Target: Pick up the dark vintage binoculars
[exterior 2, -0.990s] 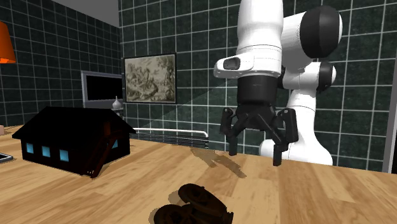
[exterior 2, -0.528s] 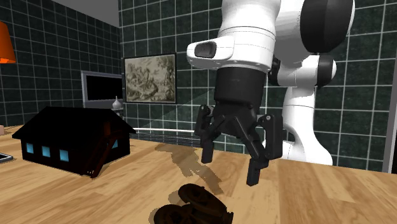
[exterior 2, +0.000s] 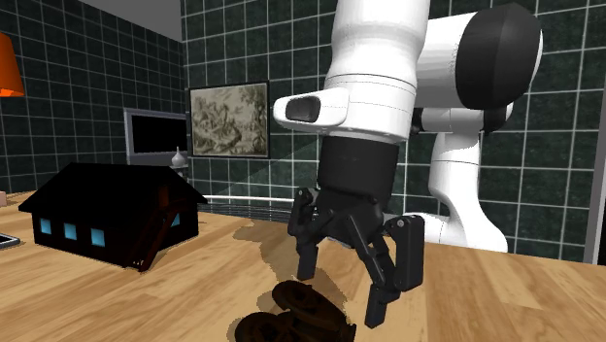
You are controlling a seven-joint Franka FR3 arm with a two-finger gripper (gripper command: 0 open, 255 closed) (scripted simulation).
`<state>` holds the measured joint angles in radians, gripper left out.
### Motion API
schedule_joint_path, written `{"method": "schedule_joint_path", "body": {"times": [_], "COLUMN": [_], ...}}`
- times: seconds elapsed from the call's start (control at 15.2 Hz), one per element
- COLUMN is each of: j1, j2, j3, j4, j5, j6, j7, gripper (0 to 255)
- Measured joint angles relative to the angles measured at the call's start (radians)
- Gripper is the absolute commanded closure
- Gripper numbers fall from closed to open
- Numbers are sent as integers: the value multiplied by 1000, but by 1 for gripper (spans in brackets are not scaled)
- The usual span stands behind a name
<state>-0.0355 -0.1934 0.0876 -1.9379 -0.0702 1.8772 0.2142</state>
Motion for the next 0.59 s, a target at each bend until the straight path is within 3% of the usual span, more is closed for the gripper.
{"method": "schedule_joint_path", "body": {"times": [0.07,0.13,0.59], "j1": [0,0,0], "j2": [0,-1,-6], "j3": [0,0,0], "j4": [-8,-14,-20], "j5": [0,0,0], "j6": [8,12,18], "j7": [1,1,2], "gripper": [0,255,255]}}
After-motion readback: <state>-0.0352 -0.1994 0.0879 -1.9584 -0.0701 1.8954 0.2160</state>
